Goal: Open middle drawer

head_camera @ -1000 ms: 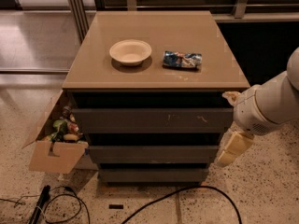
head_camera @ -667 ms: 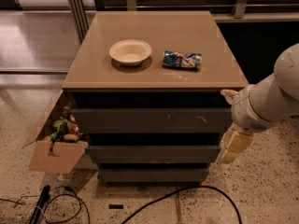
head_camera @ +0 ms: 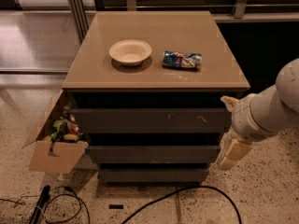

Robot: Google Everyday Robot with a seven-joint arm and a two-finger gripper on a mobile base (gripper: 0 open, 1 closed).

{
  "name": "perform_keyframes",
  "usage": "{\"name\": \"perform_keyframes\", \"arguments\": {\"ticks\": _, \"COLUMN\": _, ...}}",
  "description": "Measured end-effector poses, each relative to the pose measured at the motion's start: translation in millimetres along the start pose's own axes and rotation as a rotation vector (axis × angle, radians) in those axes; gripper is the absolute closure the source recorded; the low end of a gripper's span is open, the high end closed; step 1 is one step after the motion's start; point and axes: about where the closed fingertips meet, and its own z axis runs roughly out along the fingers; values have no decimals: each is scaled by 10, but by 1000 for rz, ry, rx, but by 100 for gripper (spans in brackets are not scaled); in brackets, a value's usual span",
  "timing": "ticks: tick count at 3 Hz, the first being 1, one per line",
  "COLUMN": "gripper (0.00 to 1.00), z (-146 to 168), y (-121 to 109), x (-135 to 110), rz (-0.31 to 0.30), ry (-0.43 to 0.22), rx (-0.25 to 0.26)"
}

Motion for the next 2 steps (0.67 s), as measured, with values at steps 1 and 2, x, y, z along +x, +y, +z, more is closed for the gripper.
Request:
{"name": "perform_keyframes", "arguments": {"ticks": 1, "gripper": 0, "z": 634, "y": 298, "x": 266, "rz": 40, "ry": -15, "rx": -26}}
{"name": "perform_keyframes", "arguments": {"ticks": 2, "gripper": 0, "z": 1033, "y": 466, "x": 509, "rz": 100, "ry": -45, "rx": -49}}
